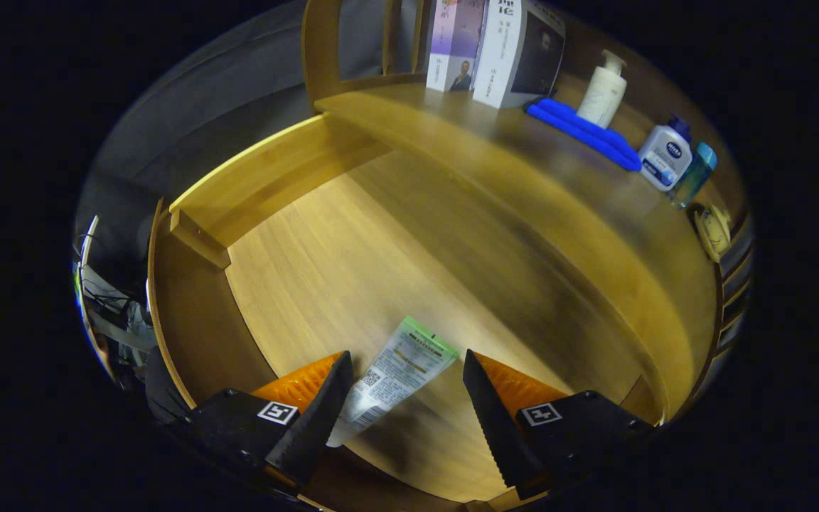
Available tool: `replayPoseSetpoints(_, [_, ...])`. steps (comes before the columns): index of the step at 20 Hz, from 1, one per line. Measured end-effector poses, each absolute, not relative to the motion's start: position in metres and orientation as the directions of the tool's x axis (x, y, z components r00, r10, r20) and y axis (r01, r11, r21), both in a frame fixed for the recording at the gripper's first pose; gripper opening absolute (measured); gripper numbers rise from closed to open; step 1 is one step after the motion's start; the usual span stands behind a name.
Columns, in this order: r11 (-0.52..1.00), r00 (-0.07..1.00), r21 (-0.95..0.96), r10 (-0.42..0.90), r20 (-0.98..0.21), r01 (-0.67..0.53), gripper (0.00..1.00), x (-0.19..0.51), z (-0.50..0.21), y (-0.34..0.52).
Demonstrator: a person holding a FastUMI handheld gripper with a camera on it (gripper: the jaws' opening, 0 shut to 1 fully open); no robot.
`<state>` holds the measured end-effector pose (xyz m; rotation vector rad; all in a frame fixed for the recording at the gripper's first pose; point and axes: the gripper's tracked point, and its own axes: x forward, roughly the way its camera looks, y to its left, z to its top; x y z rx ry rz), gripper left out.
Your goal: Pull open the drawer, take out the items inside it, and place them on the countertop above the cabinet.
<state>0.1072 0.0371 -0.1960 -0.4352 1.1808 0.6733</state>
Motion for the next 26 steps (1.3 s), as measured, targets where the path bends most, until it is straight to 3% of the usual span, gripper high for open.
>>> replayPoseSetpoints(8, [0.704, 0.092, 0.108, 0.24, -0.966, -0.702, 0.95, 0.092, -0.214, 0.035])
replayPoseSetpoints(14, [0.707, 0.075, 0.101, 0.213, -0.974, -0.7, 0.57, 0.094, -0.224, 0.03])
replayPoseSetpoints(19, [0.695, 0.177, -0.012, 0.166, -0.97, -0.719, 0.27, 0.106, -0.219, 0.021])
replayPoseSetpoints(26, [0.693, 0.236, -0.027, 0.209, -0.949, -0.72, 0.27, 0.108, -0.198, 0.029])
